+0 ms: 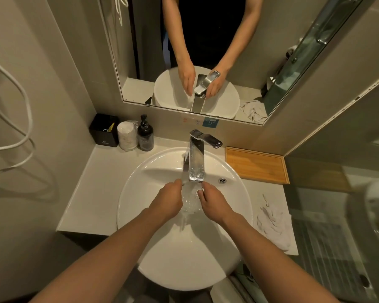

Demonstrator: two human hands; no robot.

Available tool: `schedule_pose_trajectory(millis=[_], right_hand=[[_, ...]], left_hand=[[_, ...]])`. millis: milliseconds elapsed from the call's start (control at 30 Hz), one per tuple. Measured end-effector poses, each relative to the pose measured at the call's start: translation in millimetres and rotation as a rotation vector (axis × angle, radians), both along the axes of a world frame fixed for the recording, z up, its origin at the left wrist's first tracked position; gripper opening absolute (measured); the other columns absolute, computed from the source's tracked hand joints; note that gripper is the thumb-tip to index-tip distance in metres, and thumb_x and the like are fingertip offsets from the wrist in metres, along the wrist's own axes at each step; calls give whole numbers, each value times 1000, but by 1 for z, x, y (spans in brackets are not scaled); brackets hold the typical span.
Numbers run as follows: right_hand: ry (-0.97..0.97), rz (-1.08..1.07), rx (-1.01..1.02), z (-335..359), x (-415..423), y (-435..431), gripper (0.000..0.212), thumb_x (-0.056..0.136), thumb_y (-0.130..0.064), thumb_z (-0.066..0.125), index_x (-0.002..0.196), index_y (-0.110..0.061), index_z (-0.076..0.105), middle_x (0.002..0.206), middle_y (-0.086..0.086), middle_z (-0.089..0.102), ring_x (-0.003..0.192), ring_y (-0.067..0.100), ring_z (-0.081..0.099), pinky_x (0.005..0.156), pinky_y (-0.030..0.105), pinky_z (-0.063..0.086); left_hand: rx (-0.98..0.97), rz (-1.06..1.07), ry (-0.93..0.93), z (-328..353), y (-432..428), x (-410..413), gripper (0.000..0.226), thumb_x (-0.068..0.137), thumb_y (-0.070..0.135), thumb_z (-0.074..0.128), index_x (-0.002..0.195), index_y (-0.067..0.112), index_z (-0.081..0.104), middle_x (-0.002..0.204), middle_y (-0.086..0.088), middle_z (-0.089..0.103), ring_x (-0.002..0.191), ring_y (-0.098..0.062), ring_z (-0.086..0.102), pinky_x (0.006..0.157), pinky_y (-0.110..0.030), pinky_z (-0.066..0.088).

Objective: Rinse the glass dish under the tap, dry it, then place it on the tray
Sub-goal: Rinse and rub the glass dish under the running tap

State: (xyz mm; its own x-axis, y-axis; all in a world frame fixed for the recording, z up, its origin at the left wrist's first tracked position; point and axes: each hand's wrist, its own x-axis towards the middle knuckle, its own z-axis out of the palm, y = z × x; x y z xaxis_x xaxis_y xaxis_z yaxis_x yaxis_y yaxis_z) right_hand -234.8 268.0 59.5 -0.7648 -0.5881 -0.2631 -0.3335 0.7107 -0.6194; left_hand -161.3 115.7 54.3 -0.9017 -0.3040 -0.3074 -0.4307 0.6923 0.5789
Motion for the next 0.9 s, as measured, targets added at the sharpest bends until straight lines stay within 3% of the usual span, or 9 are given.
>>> schedule_pose_trajectory(millis=[200,300,433,567,733,900], right_hand=[[-48,14,71,-4,2,5,29,108,-22,36,128,-6,51,113,20,69,91,31,62,72,36,42],[-15,58,82,-1,-1,-2,30,108,-22,38,129,-8,54,118,17,68,104,34,64,81,39,47],[-33,-9,59,-4,0,-2,32,108,-22,39,131,-7,54,118,17,65,106,31,60,79,33,40],[-103,-43,73,-6,3,1,33,109,-23,36,133,-5,48,112,22,68,97,36,63,74,37,44],[-51,35,85,0,-4,-5,32,108,-22,37,135,-10,50,104,13,66,84,24,55,71,35,38],[-71,-3,60,0,-1,-6,33,108,-22,38,135,-9,51,110,13,67,92,28,60,75,34,42]], left_hand=[[89,57,13,-3,3,7,34,100,12,39,132,9,52,114,-18,69,102,-37,66,89,-46,54],[9,-47,-3,1,0,1,34,96,6,41,128,9,51,112,-18,66,102,-37,65,88,-48,54],[-8,-1,-35,-1,3,2,25,94,3,41,115,7,54,107,-17,66,96,-37,65,83,-46,54],[92,106,-31,-5,7,7,29,97,8,40,121,6,55,112,-18,68,99,-37,66,87,-48,55],[-9,1,-42,-1,1,-1,32,96,4,42,128,5,48,109,-21,67,96,-38,65,83,-48,55],[-34,21,-100,1,2,0,29,89,-1,47,116,7,49,103,-17,66,88,-35,65,76,-45,56]])
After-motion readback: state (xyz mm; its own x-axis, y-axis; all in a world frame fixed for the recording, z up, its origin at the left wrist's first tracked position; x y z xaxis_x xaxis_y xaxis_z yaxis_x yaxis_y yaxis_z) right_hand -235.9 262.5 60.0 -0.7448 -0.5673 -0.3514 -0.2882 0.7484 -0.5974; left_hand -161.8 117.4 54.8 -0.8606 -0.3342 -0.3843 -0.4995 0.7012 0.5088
